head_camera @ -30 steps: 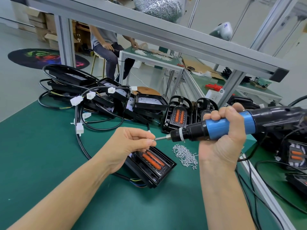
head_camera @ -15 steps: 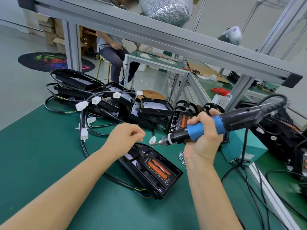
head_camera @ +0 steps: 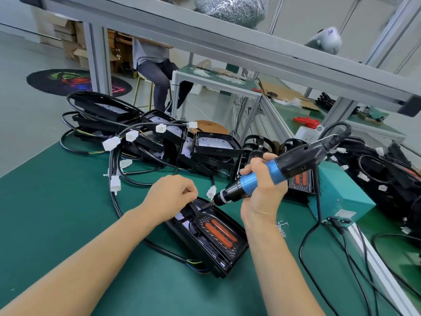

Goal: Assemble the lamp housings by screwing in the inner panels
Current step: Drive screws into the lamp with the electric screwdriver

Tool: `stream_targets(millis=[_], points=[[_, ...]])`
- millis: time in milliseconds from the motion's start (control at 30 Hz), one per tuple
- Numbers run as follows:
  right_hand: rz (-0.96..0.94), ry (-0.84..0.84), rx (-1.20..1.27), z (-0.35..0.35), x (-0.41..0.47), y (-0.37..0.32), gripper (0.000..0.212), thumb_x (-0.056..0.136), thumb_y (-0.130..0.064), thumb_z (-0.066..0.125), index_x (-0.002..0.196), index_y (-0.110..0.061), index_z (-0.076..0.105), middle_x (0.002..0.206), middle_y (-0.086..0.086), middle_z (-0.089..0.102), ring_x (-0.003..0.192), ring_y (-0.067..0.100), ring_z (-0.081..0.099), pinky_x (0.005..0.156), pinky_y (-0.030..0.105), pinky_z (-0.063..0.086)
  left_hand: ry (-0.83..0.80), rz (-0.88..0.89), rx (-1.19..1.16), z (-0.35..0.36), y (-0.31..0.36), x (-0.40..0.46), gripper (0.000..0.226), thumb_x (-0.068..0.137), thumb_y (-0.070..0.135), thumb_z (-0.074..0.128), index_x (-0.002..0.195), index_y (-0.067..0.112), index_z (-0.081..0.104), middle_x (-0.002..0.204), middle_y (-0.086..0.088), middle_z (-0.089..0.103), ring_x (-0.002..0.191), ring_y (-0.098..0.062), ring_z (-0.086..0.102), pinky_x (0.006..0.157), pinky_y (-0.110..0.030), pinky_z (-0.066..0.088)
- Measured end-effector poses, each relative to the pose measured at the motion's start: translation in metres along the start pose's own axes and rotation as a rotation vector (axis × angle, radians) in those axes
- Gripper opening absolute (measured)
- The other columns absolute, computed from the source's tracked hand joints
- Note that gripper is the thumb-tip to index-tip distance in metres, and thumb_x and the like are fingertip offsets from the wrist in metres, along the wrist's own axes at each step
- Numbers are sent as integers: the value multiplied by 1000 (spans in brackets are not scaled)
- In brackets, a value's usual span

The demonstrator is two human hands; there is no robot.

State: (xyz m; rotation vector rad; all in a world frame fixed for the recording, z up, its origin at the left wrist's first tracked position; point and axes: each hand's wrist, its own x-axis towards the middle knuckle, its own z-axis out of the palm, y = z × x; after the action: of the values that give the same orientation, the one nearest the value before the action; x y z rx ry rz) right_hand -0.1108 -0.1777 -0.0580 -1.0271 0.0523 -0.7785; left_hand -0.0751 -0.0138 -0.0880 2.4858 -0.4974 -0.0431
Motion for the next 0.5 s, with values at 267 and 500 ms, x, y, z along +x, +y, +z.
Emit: stream_targets(millis=[267, 500], points=[[35, -6, -44, 1, -3, 5, 21, 68, -3, 67, 67, -22, 58, 69, 7, 53, 57, 20, 53, 58, 27, 49, -42, -20, 48, -3, 3, 5, 14, 90, 23, 57, 86, 24, 70, 86, 10, 69, 83, -14, 63, 75, -27, 49], [26, -36, -39, 0, -7, -2, 20, 70, -4, 67, 74, -21, 58, 69, 5, 54, 59, 19, 54, 61, 29, 49, -90, -15, 75, -6, 7, 8, 15, 92, 21, 57, 87, 21, 71, 86, 8, 70, 77, -14, 64, 69, -25, 50]])
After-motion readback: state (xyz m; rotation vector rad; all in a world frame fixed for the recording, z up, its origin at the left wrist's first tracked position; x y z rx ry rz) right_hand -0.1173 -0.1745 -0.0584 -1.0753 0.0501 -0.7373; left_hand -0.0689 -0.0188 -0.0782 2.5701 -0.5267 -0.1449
